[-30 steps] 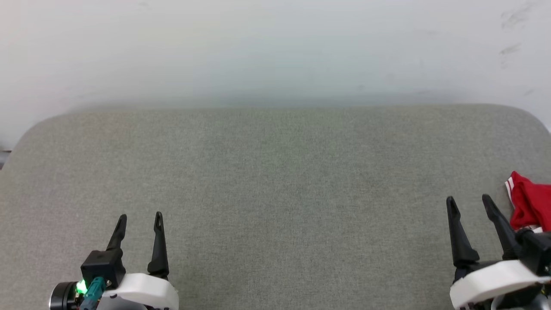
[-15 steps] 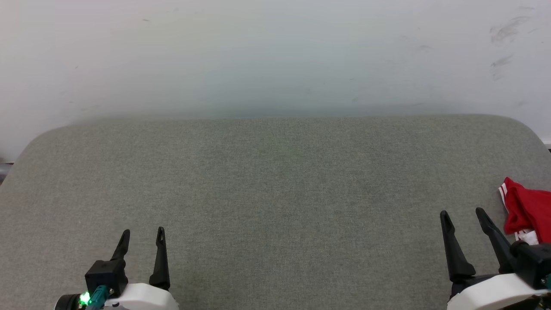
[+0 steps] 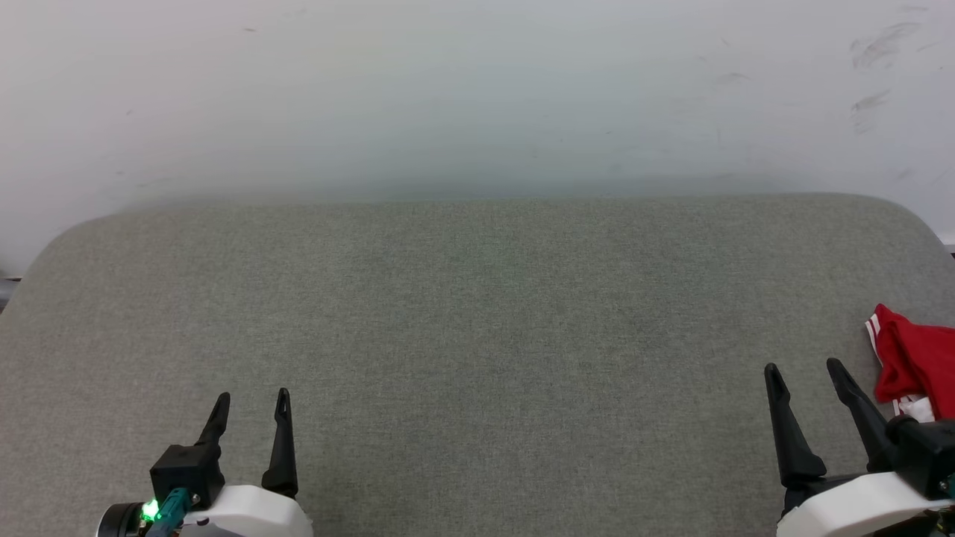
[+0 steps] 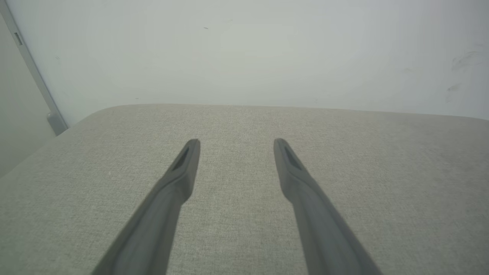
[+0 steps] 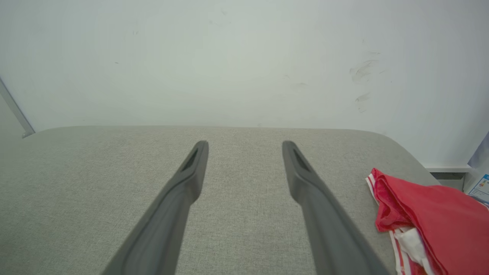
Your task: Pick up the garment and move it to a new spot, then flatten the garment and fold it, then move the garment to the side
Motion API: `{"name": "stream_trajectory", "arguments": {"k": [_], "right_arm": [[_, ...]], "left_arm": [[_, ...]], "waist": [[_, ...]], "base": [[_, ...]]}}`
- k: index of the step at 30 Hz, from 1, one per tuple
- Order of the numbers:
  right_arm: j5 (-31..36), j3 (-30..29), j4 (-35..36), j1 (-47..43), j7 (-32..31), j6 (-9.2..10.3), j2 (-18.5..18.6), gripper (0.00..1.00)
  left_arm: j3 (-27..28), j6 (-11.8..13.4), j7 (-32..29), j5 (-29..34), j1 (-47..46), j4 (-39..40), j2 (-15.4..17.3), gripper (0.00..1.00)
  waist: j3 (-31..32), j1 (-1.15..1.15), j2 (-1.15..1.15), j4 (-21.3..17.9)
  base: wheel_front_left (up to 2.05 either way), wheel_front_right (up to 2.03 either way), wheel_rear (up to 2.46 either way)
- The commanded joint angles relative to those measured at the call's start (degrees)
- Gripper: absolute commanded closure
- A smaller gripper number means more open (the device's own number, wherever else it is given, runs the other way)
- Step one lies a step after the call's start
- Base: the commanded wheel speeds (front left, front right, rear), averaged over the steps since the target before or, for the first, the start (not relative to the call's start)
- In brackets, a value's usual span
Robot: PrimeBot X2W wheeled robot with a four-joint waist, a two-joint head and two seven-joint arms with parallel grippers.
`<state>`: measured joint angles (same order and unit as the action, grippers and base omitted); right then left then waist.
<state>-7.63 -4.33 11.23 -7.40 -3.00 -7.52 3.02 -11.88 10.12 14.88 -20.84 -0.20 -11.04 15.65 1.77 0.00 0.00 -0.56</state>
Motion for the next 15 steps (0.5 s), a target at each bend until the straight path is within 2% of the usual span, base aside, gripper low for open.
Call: {"name": "stream_trajectory", "arguments": {"k": [1, 3, 4, 7, 15], "right_arm": [[0.05, 0.06, 0.39, -0.70, 0.00, 0.07, -0.23, 0.00], [0.02, 0.10, 0.53, -0.74, 0.02, 0.07, -0.23, 0.00], [-0.05, 0.04, 0.04, -0.02, 0.03, 0.00, 0.00, 1.00], [-0.02, 0.09, -1.13, -0.18, -0.05, -0.01, -0.01, 1.00], [-9.85, 0.46, -3.49, 1.16, 0.10, -0.01, 0.39, 1.00]], "left_arm": [[0.18, -0.17, 0.26, -0.25, -0.56, -0.16, 0.14, 0.00], [0.15, -0.18, 0.28, -0.28, -0.86, -0.20, -0.01, 0.00], [0.05, -0.07, -0.02, -0.13, -0.11, -0.16, -0.05, 1.00], [-0.32, -0.03, -0.11, -0.09, 0.44, -1.05, -0.41, 1.00], [1.82, -1.97, -2.51, -7.93, -0.38, -1.34, -1.76, 1.00]], "waist": [[-0.03, 0.00, 0.00, 0.00], [-0.09, 0.00, 0.00, 0.06], [-0.10, 0.01, 0.00, 0.05], [-0.11, 0.01, 0.00, 0.05], [-0.23, 0.01, 0.00, 0.09]], "base": [[0.00, 0.00, 0.00], [0.00, 0.00, 0.00], [0.00, 0.00, 0.00], [0.00, 0.00, 0.00], [0.00, 0.00, 0.00]]}}
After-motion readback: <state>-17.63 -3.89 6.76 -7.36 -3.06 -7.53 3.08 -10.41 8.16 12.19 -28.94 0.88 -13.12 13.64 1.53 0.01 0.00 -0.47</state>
